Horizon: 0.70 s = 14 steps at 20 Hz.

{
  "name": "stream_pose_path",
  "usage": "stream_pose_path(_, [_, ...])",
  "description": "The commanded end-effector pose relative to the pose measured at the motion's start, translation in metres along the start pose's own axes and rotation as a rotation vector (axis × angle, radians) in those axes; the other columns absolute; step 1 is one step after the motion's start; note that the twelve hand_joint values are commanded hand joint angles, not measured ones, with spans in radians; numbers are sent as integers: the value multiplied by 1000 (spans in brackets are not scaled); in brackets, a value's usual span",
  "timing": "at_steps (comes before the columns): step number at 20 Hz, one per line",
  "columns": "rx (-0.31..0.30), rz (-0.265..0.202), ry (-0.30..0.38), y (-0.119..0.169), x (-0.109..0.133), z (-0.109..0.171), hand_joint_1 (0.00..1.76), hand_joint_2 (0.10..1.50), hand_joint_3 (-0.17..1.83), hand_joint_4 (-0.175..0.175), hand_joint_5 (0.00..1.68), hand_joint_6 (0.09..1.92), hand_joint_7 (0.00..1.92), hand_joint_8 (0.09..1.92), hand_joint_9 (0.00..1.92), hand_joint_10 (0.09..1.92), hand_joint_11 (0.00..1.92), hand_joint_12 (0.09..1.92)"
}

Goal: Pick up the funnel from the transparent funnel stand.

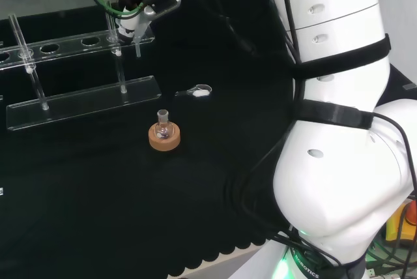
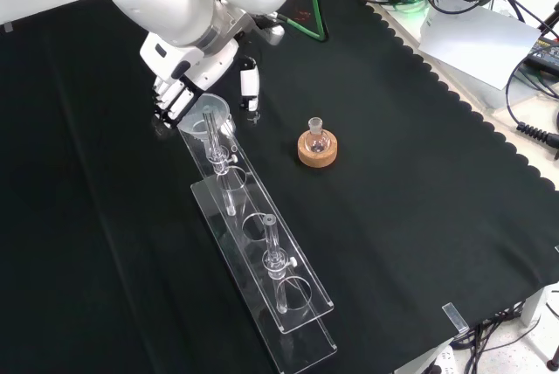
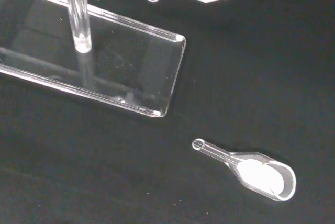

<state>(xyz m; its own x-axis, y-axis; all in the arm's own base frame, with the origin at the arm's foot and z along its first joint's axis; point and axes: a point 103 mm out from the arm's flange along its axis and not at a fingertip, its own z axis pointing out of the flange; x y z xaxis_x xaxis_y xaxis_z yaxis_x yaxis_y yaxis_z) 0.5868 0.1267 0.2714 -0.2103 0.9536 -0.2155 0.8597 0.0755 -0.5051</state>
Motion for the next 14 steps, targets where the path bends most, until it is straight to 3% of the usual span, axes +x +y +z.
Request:
stream_pose_path(1, [17,16,-74,2,2,2,694,752,208,-79,194,87,95,694,422,718,427,1429])
stream_pose_path(6, [-111,56,-174,-4,5,-8,771,699,431,-42,536,87,453,639,750,544,519,1362])
stream_pose_path(8, [-181,78,-227,-11,6,-20,819,692,518,-10,749,240,628,604,897,469,596,1312])
stream_pose_path(10, [-235,91,-278,-21,6,-35,850,684,570,10,840,388,730,583,985,417,639,1279])
stream_pose_path(14, [-230,121,-341,-44,4,-64,880,680,597,31,905,496,796,581,1045,395,661,1268])
